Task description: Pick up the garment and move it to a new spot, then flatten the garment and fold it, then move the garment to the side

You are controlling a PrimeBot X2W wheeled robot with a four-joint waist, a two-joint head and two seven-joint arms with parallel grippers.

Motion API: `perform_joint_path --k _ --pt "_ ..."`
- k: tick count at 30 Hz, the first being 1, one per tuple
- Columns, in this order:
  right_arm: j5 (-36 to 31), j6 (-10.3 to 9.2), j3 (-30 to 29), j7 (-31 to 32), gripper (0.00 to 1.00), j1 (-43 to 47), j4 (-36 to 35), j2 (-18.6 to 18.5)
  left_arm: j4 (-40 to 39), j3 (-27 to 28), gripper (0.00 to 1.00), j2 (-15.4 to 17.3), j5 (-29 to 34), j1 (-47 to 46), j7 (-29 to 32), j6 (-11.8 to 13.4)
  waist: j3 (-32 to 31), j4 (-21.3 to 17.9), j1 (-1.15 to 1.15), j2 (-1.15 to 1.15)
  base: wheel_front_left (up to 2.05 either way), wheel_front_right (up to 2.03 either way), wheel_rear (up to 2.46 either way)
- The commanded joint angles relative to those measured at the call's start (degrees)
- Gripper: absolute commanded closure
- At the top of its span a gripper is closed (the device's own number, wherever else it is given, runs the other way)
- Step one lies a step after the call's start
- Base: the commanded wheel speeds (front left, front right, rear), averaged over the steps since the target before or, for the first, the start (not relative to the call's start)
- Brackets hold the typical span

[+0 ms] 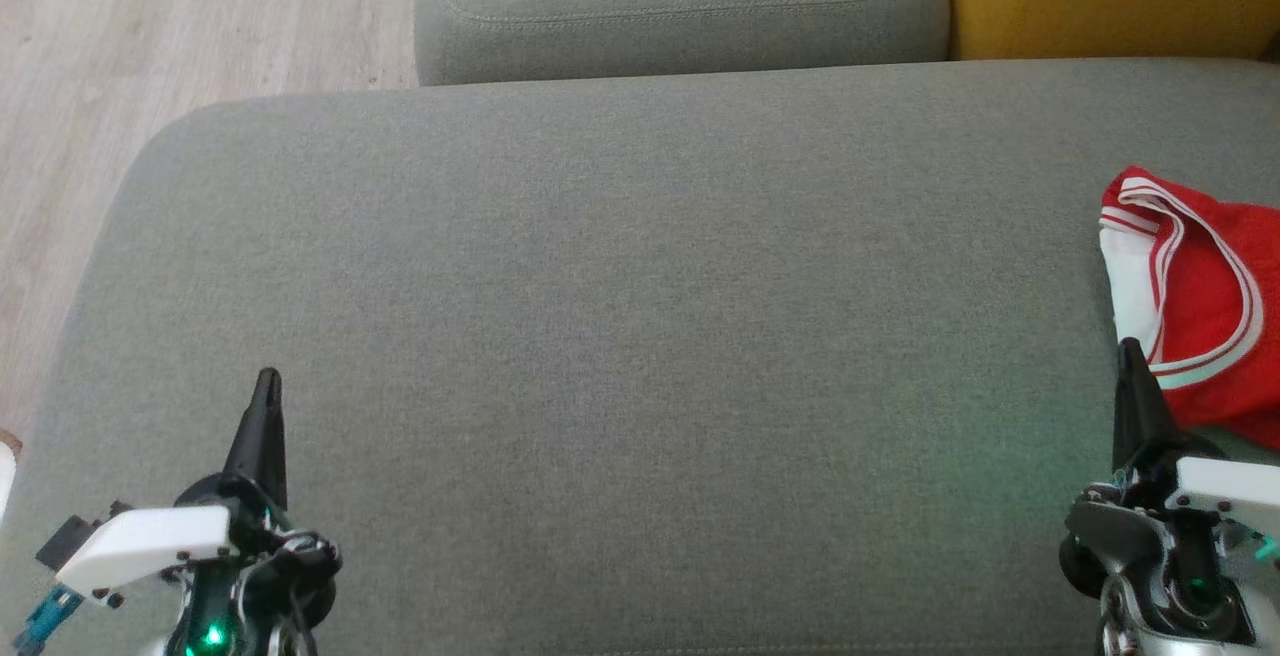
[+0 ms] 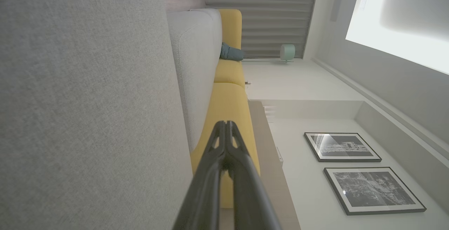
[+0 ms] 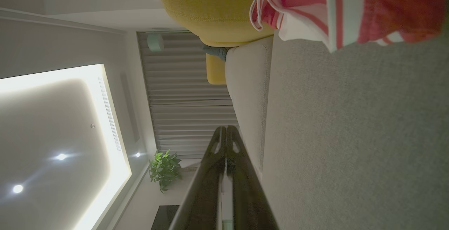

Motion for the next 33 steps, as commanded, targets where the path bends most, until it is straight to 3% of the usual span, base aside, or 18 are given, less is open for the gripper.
perform_joint_path --k 1,33 --pt "0.40 0.39 1.17 0.34 1.00 -1.22 -2.23 -0.31 -2.07 2.01 1.00 1.03 -0.25 -2.98 0.44 -0.42 0.00 0.00 0.00 0.00 0.00 0.00 0.00" --pt "0.41 0.39 1.17 0.34 1.00 -1.22 -2.23 -0.31 -2.07 2.01 1.00 1.03 -0.25 -2.98 0.44 -0.42 0.00 0.00 0.00 0.00 0.00 0.00 0.00"
